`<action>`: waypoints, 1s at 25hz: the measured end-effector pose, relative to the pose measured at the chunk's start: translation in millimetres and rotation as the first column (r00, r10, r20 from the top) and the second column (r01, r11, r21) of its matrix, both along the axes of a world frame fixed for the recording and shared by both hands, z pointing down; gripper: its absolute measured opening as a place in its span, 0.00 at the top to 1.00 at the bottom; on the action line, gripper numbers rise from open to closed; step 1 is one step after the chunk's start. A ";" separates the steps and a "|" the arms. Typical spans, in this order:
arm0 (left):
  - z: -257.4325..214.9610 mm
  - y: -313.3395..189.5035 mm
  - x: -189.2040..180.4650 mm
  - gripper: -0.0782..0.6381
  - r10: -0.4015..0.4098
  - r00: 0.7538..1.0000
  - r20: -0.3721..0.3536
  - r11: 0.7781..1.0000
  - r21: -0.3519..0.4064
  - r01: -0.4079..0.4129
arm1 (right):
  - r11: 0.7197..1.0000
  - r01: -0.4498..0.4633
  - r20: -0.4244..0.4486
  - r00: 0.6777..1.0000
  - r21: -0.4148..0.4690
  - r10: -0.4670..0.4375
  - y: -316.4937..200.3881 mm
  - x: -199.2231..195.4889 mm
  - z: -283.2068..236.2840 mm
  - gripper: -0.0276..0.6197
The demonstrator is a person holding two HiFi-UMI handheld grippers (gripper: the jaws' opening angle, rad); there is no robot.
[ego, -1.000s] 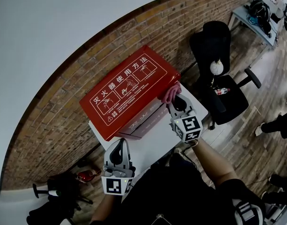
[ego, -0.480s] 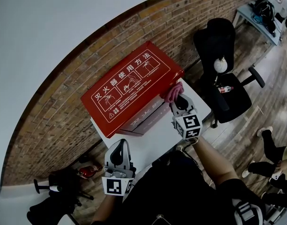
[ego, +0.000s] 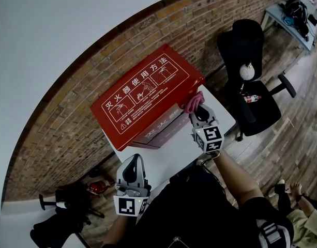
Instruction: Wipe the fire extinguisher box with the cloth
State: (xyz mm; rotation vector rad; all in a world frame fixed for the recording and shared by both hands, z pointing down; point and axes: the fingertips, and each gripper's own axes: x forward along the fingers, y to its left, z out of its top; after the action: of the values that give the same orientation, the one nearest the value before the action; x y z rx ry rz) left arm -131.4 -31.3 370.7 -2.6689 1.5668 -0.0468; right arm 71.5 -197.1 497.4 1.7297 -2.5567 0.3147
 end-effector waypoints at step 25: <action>6.0 -12.4 28.1 0.82 0.003 1.000 0.018 1.000 0.021 -0.004 | 0.991 0.089 -0.008 0.996 -0.099 -0.090 -8.2 1.0 54.2 0.86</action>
State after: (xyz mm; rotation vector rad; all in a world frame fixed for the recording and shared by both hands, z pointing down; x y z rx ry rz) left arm -103.2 -43.6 376.7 -2.6479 1.5491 -0.0538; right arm 72.4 -205.2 551.6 1.5744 -2.5540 0.4171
